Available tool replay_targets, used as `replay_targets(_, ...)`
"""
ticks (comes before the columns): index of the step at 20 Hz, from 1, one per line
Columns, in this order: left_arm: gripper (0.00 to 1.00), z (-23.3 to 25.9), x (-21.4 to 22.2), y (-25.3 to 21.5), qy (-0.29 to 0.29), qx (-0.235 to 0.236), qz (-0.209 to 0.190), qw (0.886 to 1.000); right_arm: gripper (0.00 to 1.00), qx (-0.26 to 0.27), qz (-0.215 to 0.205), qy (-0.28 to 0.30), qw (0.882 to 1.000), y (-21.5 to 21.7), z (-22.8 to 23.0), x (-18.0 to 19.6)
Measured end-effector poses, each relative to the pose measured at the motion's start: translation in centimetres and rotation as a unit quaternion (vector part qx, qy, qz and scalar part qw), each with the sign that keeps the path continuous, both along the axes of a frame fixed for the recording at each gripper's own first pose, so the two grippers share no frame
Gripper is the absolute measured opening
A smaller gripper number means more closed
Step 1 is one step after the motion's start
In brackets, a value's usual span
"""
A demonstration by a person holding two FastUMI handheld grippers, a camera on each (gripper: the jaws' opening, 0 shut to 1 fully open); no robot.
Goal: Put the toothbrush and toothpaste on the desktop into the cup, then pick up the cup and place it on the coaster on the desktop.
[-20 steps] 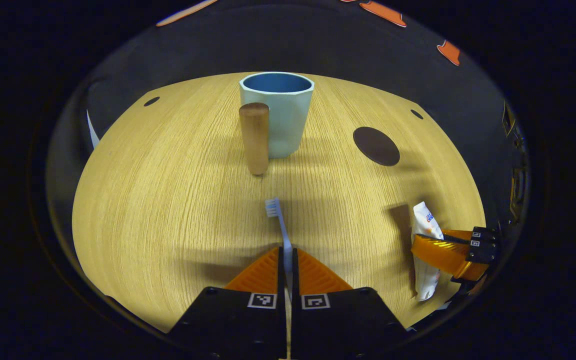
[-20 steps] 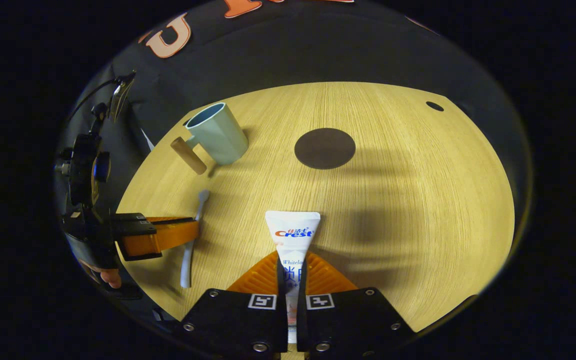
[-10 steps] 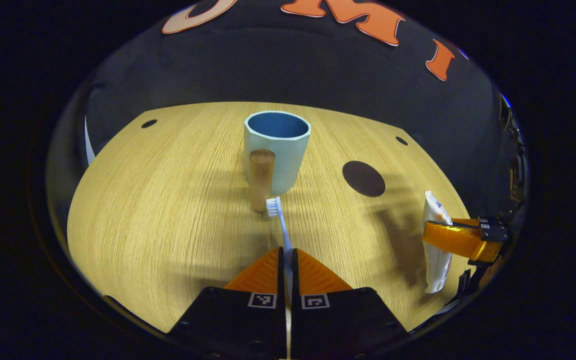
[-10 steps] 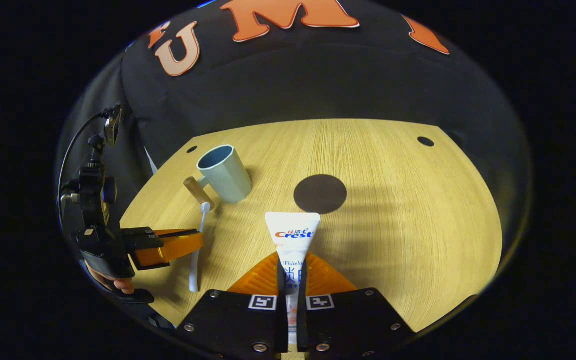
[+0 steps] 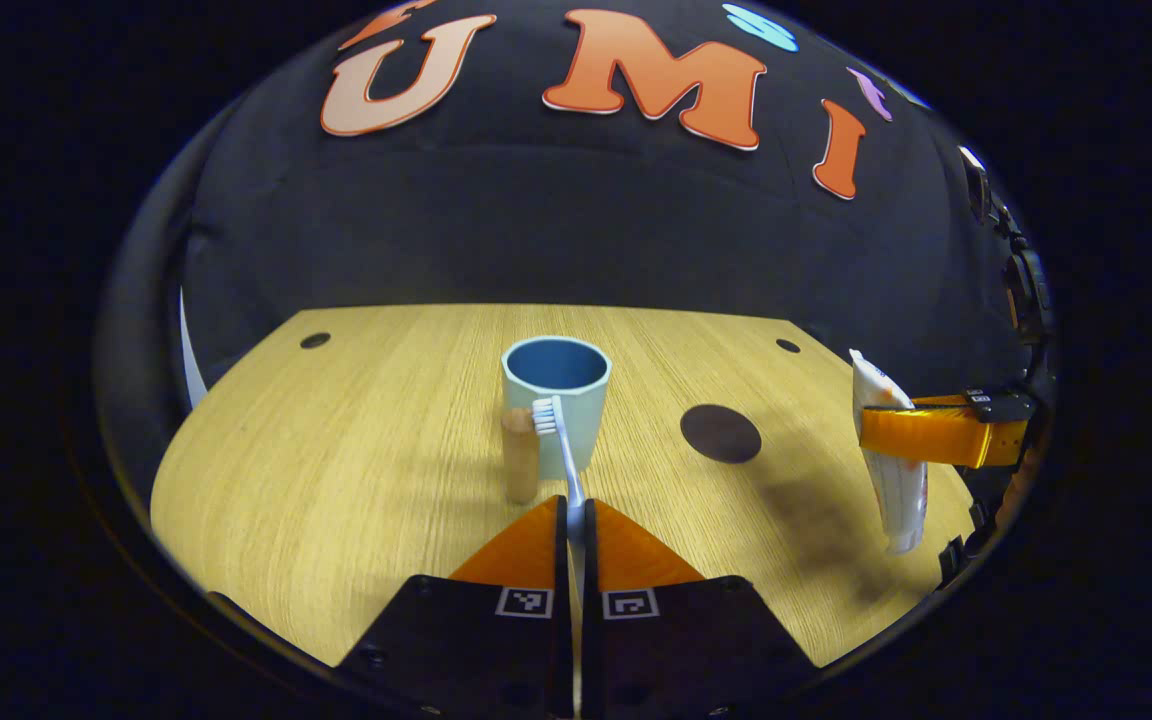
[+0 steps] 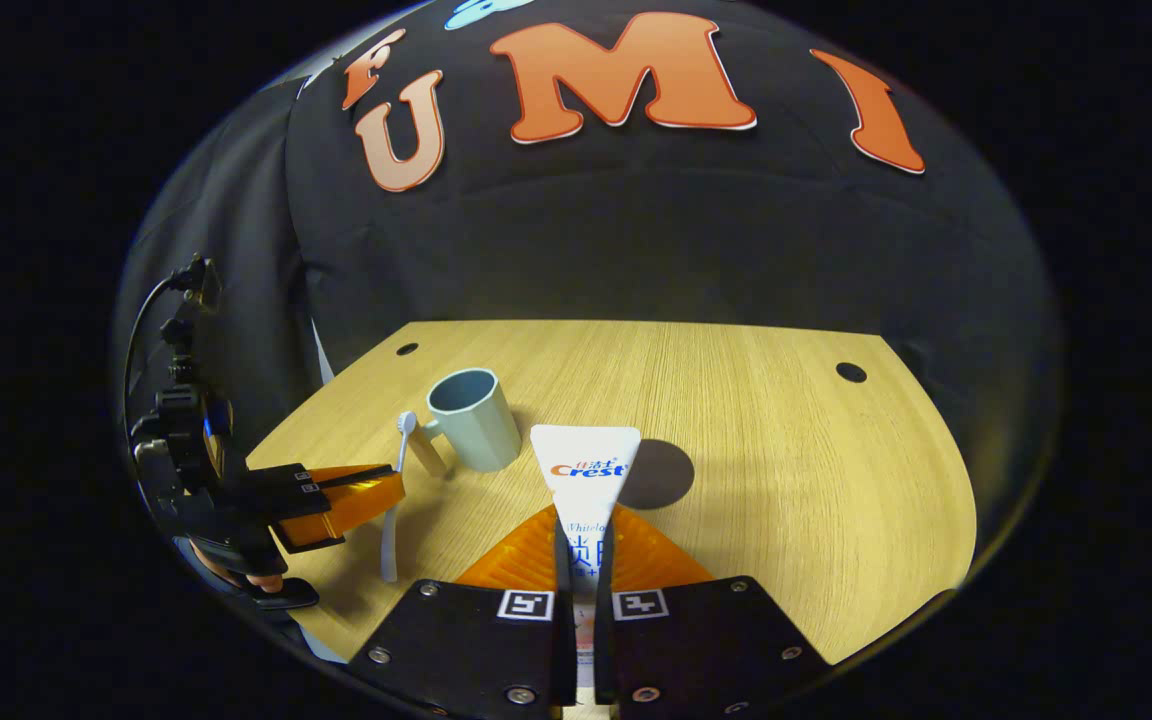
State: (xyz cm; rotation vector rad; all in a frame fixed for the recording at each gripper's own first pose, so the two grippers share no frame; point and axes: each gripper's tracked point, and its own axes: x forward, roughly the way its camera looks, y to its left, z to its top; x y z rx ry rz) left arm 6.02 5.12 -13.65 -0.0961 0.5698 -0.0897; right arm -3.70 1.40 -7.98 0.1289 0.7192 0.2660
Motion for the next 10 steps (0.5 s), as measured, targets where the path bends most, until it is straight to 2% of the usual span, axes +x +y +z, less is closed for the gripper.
replay_targets(6,0.04,1.9,-0.4,2.7,-0.08,0.029,0.003,0.996,0.07,-0.011,-0.003,-0.059,0.998,-0.1,3.4,1.9)
replay_targets(10,0.04,2.6,0.3,3.6,-0.124,0.031,0.027,0.991,0.07,-0.015,-0.001,-0.088,0.996,-0.3,4.5,2.5)
